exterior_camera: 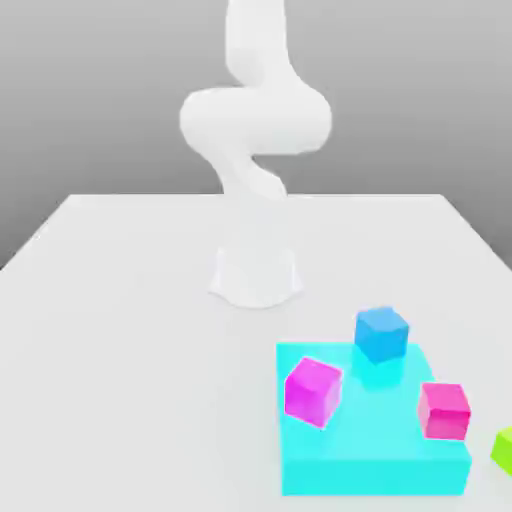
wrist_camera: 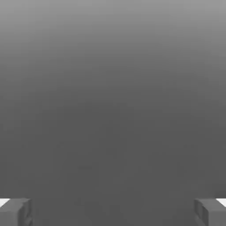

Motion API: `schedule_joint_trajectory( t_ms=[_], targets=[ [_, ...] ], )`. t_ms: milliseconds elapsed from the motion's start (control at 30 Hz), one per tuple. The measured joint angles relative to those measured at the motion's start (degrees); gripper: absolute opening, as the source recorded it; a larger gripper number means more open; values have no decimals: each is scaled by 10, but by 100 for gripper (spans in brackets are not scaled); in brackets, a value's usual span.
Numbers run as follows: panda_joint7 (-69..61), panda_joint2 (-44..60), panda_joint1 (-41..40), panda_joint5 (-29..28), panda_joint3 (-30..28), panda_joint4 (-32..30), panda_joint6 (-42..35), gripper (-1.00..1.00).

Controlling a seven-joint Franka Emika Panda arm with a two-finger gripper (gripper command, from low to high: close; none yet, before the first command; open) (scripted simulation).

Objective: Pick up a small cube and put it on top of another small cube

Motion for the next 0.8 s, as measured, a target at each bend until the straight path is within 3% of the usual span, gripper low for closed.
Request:
schedule_joint_trajectory(
  t_ms=[367, 600, 800],
  targets=[
    [-293, 213, 168, 100, -56, 11, 44, 0],
    [-466, 345, 231, 147, -43, 18, 73, 0],
    [-585, 451, 281, 147, -20, 21, 106, 0]
  ],
)
